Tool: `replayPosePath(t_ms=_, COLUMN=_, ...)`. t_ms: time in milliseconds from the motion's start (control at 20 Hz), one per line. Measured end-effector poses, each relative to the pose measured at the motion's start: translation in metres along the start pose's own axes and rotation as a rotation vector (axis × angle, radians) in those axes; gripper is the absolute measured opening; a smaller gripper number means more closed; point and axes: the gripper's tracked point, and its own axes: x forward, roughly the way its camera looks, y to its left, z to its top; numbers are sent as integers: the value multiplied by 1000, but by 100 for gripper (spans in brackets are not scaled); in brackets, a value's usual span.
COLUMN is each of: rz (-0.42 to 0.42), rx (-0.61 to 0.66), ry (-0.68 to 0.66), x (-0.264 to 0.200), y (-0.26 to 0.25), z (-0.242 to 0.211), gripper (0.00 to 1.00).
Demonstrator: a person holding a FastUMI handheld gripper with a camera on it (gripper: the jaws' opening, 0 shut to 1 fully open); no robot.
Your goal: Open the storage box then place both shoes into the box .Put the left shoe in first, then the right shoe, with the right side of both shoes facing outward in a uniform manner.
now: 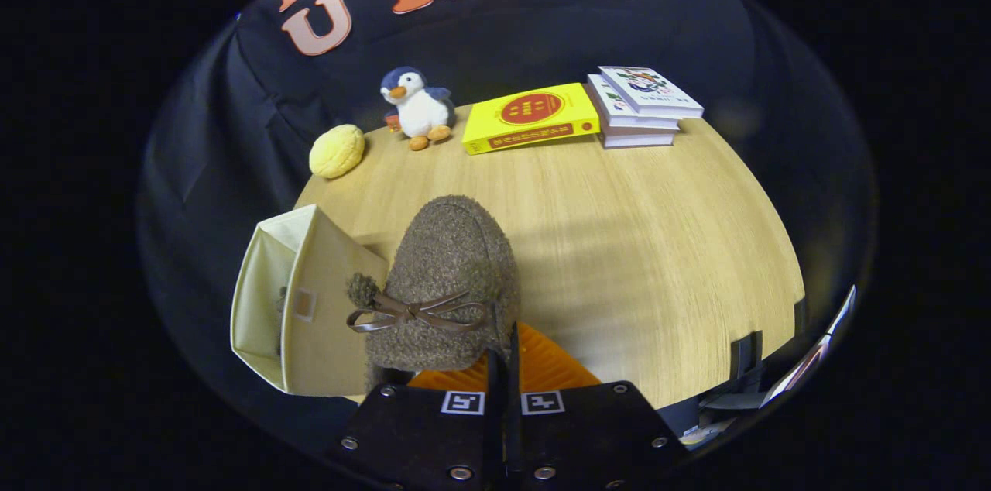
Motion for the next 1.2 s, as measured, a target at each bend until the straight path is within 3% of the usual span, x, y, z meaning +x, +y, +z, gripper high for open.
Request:
replayPosePath(t_ms=350, rz=114, rx=-105, ry=-35, x=-18, y=118, z=23, gripper=3)
replayPosePath(t_ms=650, rz=182, rx=-172, ry=-17, x=-7, y=201, z=14, gripper=3)
replayPosePath(t_ms=850, rz=156, rx=-196, ry=9, x=18, y=226, z=3, gripper=3)
replayPosePath(t_ms=1200, rz=10, rx=-220, ry=79, x=74, y=226, z=-17, gripper=4)
